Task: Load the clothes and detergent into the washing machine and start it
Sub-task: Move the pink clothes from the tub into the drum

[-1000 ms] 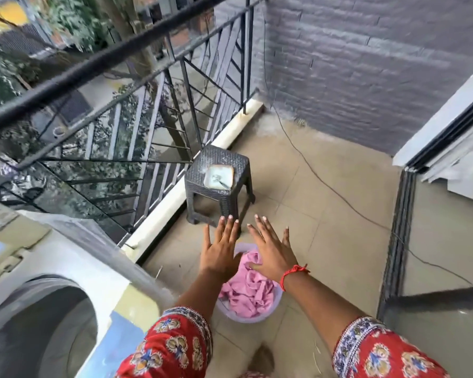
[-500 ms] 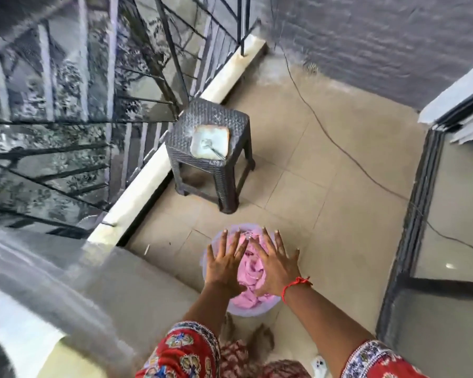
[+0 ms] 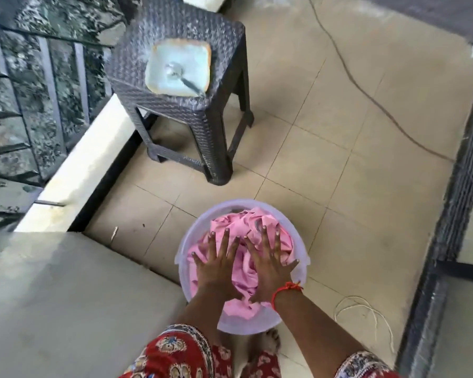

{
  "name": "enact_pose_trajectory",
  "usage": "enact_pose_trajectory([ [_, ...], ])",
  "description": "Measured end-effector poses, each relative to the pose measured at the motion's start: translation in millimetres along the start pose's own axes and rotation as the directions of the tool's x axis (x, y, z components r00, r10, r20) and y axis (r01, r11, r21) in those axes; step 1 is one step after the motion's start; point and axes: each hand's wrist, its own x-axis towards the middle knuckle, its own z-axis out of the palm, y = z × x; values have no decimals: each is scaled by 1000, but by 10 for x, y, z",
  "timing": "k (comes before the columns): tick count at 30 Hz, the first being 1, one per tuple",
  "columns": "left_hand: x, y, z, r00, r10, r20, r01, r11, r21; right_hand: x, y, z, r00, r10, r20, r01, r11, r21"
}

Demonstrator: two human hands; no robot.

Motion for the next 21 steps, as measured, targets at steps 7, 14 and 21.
enact_pose_trajectory([
  [7,672,33,503,1000,15,16,-14,998,-66,624,178,711,991,-3,-137,26,986,166],
  [14,1074,-58,778,999,11,-35,-16,989,-146,1015,140,943,996,26,-82,-10,981,192],
  [21,1218,-121,830,996,47,-74,-65,964,-256,947,133,769,993,-14,-117,35,982,186],
])
